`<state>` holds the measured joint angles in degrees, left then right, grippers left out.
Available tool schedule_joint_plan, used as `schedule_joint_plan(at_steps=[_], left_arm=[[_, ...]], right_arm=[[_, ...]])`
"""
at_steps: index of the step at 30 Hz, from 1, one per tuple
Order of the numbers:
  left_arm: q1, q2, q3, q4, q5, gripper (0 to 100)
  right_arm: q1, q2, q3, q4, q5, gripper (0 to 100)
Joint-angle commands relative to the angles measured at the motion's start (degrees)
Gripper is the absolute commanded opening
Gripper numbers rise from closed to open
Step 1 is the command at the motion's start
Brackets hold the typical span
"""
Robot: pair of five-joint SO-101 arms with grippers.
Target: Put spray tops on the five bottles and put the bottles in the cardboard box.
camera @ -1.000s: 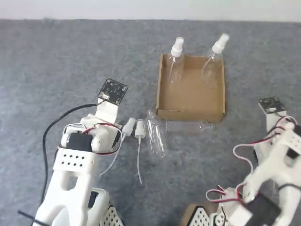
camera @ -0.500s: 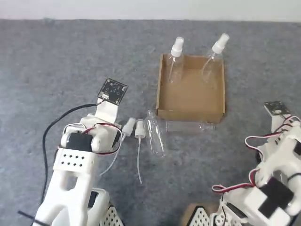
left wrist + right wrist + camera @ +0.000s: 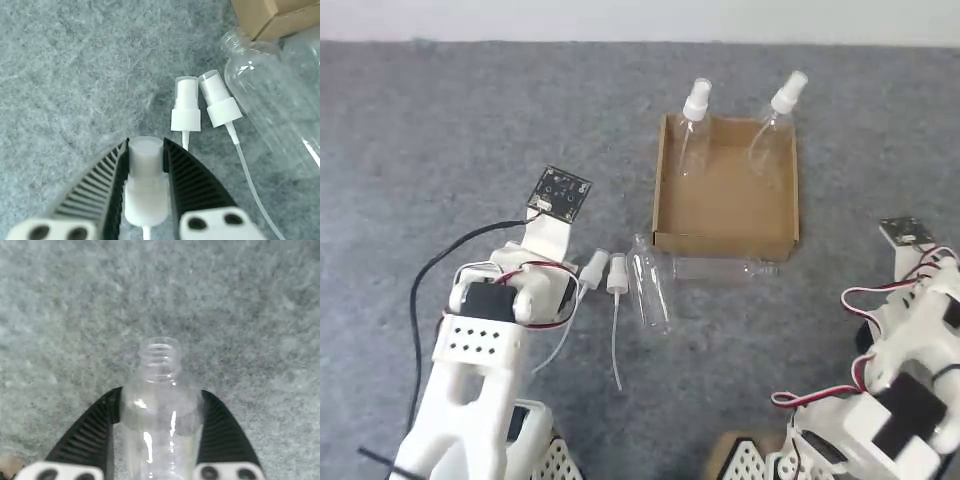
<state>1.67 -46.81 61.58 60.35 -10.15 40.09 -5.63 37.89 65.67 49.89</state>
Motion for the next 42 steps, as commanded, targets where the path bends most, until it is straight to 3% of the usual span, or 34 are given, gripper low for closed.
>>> schedule_joint_plan(at_steps=[1,4,7,14,18,22,30,36,42], left_arm=[[0.44,-1.93,-1.1,-1.05,0.62,1],[0.18,-1.93,-3.38,-0.97,0.62,1],[0.09,-1.93,-8.13,1.05,0.62,1],[0.09,-2.11,-27.65,13.01,1.32,1],[0.09,-6.42,-38.46,18.81,3.6,1],[0.09,-13.36,-45.23,21.45,3.87,1],[0.09,-19.43,-47.34,20.04,5.54,1],[-4.84,-24.7,-47.08,11.16,14.51,1],[-4.66,-22.24,-46.29,5.8,16.35,1]], right_arm=[[0.13,-8.57,-3.25,0.13,0.53,0.9],[-0.84,-17.63,-3.34,3.3,0.53,0.6],[-6.81,-28.79,-3.08,9.54,-0.26,0.6],[-35.21,-48.31,-3.16,14.02,-16.88,0.6],[-50.95,-48.48,-3.25,12.26,-25.58,0.6],[-61.32,-43.56,-3.34,5.14,-32.62,0.6],[-77.76,-33.45,-2.81,-15.08,-39.91,0.6],[-88.13,-32.48,-1.32,-16.31,-39.74,0.6],[-91.82,-36.97,6.33,-22.11,-40.18,0.6]])
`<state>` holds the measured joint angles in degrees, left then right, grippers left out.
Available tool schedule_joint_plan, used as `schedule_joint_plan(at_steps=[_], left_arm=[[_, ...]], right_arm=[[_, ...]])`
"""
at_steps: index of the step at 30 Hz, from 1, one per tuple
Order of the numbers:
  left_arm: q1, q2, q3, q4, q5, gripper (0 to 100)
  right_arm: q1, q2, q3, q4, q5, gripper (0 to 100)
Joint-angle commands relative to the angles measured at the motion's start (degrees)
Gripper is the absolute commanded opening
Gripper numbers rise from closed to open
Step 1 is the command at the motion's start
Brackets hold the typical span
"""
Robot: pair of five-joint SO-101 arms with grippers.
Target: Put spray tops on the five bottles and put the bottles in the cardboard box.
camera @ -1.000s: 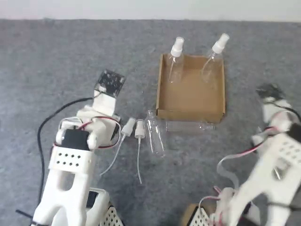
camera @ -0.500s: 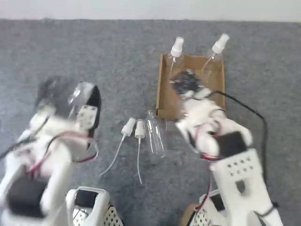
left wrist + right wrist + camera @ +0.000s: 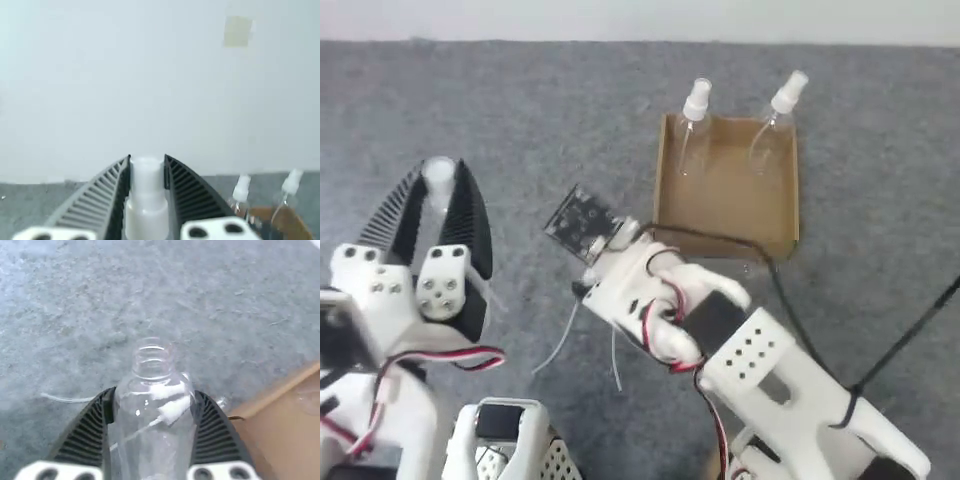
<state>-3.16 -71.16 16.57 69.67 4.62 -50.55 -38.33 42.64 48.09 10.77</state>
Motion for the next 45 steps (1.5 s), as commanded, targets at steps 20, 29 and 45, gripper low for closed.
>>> schedule_joint_plan(at_steps=[20,29,45], left_arm=[[7.65,16.26,0.4,-12.04,8.26,1],[10.46,16.0,8.48,-12.22,10.37,1],[14.15,7.65,19.74,-11.96,10.11,1]], right_arm=[[-3.56,-22.64,21.36,-19.47,-0.88,0.6],[-3.56,-22.64,21.36,-19.82,-1.76,0.6],[1.01,-22.73,21.54,-20.88,-6.33,0.6]])
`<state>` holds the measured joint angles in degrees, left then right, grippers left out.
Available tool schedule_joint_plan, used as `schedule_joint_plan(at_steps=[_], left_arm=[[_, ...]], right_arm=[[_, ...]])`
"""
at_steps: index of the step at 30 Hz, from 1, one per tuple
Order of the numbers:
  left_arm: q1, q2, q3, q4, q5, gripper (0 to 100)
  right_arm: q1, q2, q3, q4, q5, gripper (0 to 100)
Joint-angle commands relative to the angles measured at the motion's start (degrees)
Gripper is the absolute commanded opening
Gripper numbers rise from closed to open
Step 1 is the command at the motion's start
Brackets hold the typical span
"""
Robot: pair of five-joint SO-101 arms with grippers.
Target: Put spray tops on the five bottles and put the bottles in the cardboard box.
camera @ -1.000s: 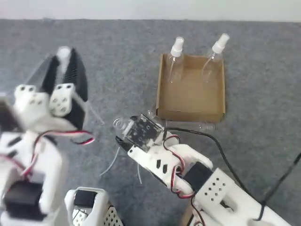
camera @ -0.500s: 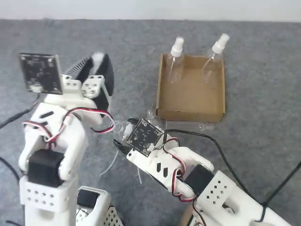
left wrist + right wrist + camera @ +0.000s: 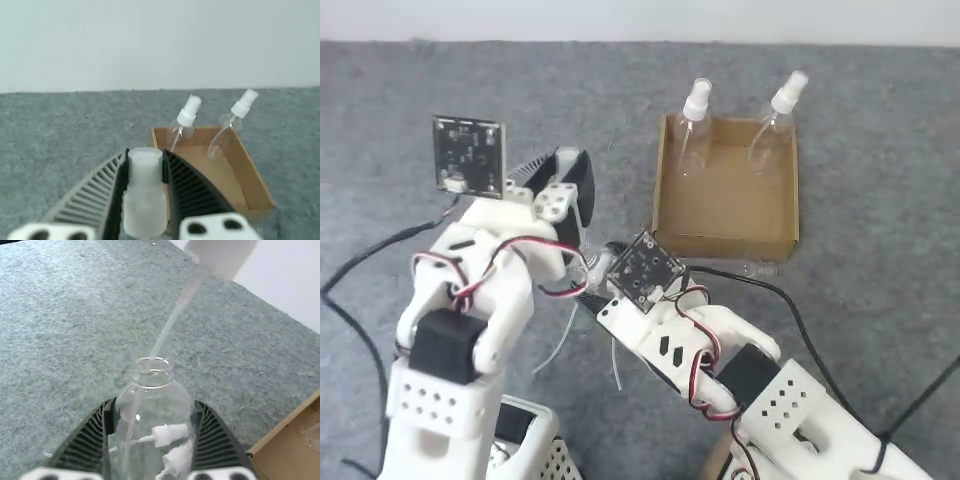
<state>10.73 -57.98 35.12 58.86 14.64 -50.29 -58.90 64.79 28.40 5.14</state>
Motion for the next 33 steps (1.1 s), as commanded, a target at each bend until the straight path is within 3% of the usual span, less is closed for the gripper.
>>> schedule_joint_plan(at_steps=[1,6,15,21,26,33], left_arm=[[0.35,-7.47,2.68,-1.23,-0.7,1],[0.7,-13.98,10.07,-2.46,-2.73,1],[0.79,-14.68,20.97,-10.11,-2.64,1],[0.79,-14.59,20.79,-10.37,-2.81,2],[0.79,-14.15,18.95,-10.55,-3.43,14],[0.18,-13.98,6.99,-9.05,-5.8,14]], right_arm=[[0.66,-2.15,-0.35,-1.1,-0.35,0.6],[0.57,-2.15,0.44,-2.86,-0.7,0.6],[1.01,-2.15,7.47,-19.03,-1.49,0.6],[6.73,-2.15,7.3,-19.47,-7.03,0.6],[7.43,-1.98,7.74,-20.79,-7.12,0.6],[7.43,-1.54,7.91,-20.53,-7.12,0.6]])
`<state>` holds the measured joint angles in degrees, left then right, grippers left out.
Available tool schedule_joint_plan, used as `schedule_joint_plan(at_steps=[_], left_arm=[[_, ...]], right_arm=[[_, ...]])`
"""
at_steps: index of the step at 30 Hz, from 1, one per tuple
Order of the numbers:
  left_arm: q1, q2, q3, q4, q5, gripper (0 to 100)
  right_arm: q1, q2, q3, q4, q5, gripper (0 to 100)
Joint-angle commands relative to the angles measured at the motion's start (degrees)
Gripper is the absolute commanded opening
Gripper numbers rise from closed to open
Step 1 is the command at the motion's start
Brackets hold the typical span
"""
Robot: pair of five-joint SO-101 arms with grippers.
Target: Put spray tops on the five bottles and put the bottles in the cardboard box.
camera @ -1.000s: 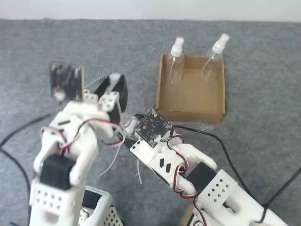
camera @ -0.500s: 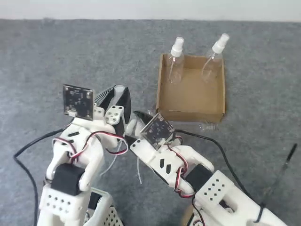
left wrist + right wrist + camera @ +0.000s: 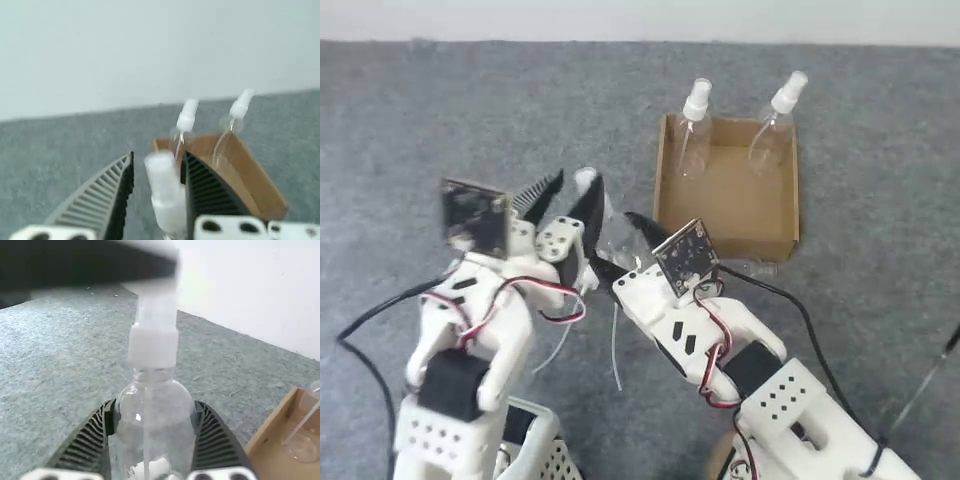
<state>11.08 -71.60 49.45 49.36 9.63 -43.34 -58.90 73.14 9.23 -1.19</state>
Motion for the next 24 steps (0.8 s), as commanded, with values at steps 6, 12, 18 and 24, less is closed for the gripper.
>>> schedule_joint_plan(at_steps=[6,12,18,24], left_arm=[[-4.13,11.43,-15.87,2.9,-0.79,14],[-6.86,22.33,-14.29,3.43,-0.88,14],[-3.96,18.2,-7.6,3.43,-0.97,14],[-2.64,12.4,0.75,0.18,-3.96,13]], right_arm=[[0.48,-2.07,0.26,-1.45,-0.79,0.6],[0.48,-2.07,0.26,-1.36,-0.79,0.6],[0.48,-2.07,0.26,-1.36,-0.79,0.6],[0.48,-2.07,0.26,-1.36,-0.79,0.6]])
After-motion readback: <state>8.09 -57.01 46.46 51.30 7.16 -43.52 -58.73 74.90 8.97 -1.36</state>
